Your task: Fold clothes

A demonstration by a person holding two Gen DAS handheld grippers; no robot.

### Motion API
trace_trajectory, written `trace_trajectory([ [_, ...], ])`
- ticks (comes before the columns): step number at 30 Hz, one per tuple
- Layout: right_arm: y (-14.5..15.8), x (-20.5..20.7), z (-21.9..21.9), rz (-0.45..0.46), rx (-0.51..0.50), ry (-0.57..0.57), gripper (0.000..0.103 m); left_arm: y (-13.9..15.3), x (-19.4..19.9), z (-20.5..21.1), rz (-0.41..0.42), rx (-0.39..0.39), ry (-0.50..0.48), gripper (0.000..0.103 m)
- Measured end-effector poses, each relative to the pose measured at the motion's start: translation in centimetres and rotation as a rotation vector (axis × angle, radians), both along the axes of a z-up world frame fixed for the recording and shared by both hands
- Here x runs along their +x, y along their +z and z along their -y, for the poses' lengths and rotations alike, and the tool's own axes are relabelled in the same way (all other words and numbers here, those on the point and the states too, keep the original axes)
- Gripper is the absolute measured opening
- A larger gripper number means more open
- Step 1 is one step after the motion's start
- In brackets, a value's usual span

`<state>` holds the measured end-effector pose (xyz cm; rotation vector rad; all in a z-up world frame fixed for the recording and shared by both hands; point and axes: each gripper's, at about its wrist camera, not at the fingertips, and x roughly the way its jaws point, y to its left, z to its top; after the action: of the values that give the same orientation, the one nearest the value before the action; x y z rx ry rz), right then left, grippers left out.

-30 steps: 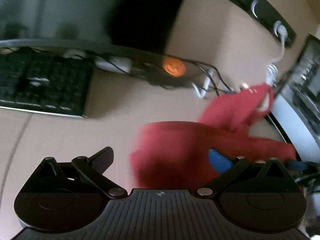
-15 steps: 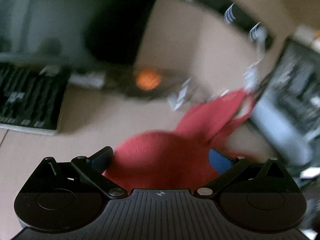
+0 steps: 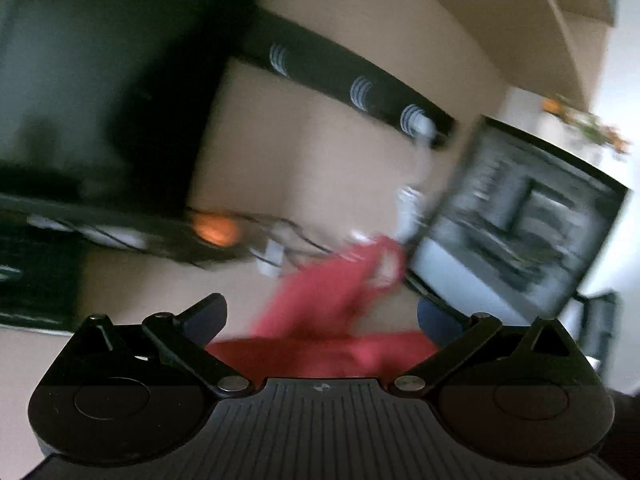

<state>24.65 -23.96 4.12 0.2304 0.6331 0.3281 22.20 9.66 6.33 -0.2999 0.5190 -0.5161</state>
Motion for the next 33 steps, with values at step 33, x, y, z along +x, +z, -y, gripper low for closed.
trace_trajectory([
  [33,0.0,-0.5,0.5,-0.071,-0.147,0.088,0.103,-4.3,-1.6,1.1,-0.158,0.156,0.094,0.103],
])
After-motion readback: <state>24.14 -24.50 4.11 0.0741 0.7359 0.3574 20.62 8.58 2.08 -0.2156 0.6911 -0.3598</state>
